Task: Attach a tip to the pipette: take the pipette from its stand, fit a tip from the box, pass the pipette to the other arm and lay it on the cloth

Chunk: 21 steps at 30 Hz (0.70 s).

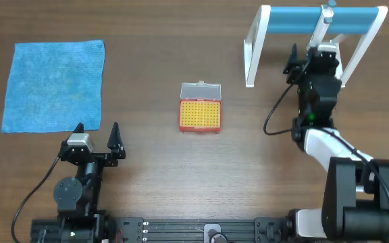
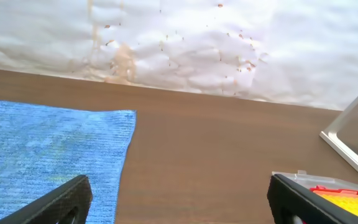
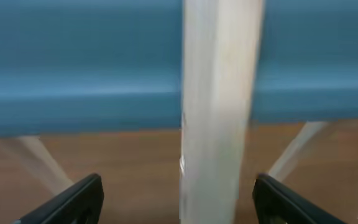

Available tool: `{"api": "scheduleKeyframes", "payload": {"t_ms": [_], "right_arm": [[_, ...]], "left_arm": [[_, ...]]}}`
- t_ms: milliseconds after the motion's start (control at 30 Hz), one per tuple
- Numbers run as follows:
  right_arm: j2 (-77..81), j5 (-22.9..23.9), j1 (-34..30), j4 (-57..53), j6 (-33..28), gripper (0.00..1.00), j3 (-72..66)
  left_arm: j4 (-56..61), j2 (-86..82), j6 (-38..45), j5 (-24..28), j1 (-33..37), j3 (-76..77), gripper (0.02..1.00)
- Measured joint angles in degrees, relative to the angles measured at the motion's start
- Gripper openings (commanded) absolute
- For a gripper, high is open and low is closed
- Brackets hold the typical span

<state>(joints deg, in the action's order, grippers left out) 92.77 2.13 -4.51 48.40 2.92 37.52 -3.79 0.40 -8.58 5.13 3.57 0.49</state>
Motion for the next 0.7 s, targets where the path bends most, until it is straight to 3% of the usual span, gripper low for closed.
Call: {"api": "scheduleKeyframes", "payload": {"t_ms": [167,533,567,600,633,700], "right_arm": [[4.57,-1.90,0.00,-1.84,-0.68,0.776,6.32],[5.18,-2.27,0.00,-9.42,-0.70,0.776,6.80],[5.18,-2.27,0.00,-9.42,-0.68,0.739,6.80],[5.18,-2.27,0.00,-9.42,-0.70,0.237,6.80],[5.18,-2.27,0.00,-9.42,-0.87,0.077,6.80],[5.18,-2.27,0.00,-9.42,-1.16,0.075,6.80]], "left_arm": [[0.00,0.00,0.00,0.00,0.00,0.00,0.915],[0.00,0.00,0.00,0.00,0.00,0.00,0.917],[-0.02,0.00,0.00,0.00,0.00,0.00,0.917],[0.00,0.00,0.00,0.00,0.00,0.00,0.917],[0.00,0.00,0.00,0.00,0.00,0.00,0.917],[0.00,0.00,0.00,0.00,0.00,0.00,0.917]]}}
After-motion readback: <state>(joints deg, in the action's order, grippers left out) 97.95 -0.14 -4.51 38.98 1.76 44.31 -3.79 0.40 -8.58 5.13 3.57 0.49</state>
